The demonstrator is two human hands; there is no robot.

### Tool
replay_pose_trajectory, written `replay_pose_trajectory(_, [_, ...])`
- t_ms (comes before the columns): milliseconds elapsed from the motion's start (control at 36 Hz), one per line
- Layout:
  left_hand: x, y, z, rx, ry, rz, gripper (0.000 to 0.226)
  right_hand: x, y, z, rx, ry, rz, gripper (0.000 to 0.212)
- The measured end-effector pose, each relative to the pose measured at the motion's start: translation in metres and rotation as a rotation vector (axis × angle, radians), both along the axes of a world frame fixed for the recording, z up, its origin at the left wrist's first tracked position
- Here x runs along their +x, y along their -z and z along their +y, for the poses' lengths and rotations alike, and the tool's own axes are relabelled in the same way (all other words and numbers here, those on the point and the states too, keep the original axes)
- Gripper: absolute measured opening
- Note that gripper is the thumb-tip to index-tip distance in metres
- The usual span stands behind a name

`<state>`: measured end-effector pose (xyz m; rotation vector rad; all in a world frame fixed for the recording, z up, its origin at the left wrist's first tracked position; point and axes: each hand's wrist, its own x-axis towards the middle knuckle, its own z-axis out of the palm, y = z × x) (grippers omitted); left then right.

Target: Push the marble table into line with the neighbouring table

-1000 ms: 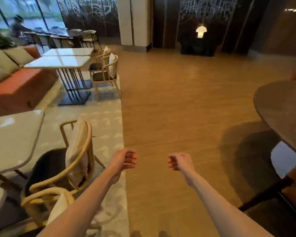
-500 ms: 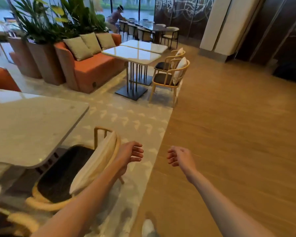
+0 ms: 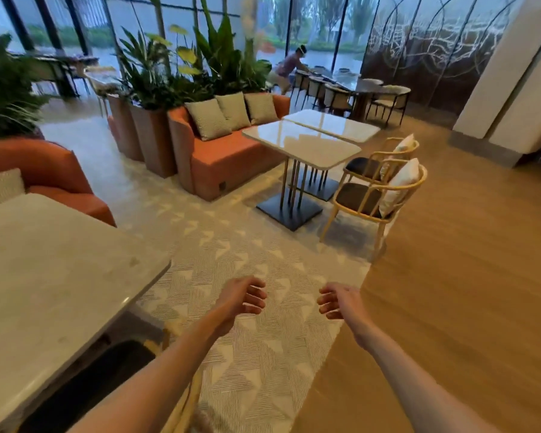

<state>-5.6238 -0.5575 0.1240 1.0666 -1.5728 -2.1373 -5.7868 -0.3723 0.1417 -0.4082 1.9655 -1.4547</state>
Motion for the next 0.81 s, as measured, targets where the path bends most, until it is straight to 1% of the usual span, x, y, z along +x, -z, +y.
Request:
replay_pose_trajectory(83, [-0.023, 0.014, -0.046, 0.059, -0.145, 0.005, 0.025, -0.051, 0.018, -0.068, 0.018, -0.103, -0.003, 0.025])
replay_pose_trajectory(194, [-0.052, 0.024, -0.113, 0.06, -0.361, -0.012, 0.023, -0.113, 0.034, -0.166, 0.016, -0.253, -0.062, 0.023])
replay_pose_trajectory(278, [-0.069, 0.021, -0.151, 0.09, -0.558, -0.023, 0.015, -0.147, 0.032, -0.231, 0.052, -0.423, -0.081, 0.025])
replay_pose_trajectory(389, [-0.092, 0.012, -0.189, 0.09, -0.712, -0.066, 0.015, -0.175, 0.025, -0.31, 0.081, -0.62, -0.068, 0.027])
replay_pose_trajectory(556, [-0.118, 0.008, -0.25, 0.094, -0.82, -0.14, 0.015, -0.187, 0.025, -0.412, 0.11, -0.846, -0.072, 0.024])
replay_pose_trajectory(667, [-0.133, 0.035, -0.313, 0.1, -0.898, -0.11, 0.015, -0.195, 0.04, -0.489, 0.121, -0.95, -0.058, 0.023])
replay_pose_trajectory(750, [-0.144, 0.059, -0.367, 0.121, -0.943, -0.086, 0.017, -0.2, 0.052, -0.554, 0.128, -0.982, -0.055, 0.022])
replay_pose_trajectory(806, [-0.152, 0.07, -0.406, 0.178, -0.983, -0.063, 0.017, -0.203, 0.055, -0.598, 0.157, -0.994, -0.068, 0.021])
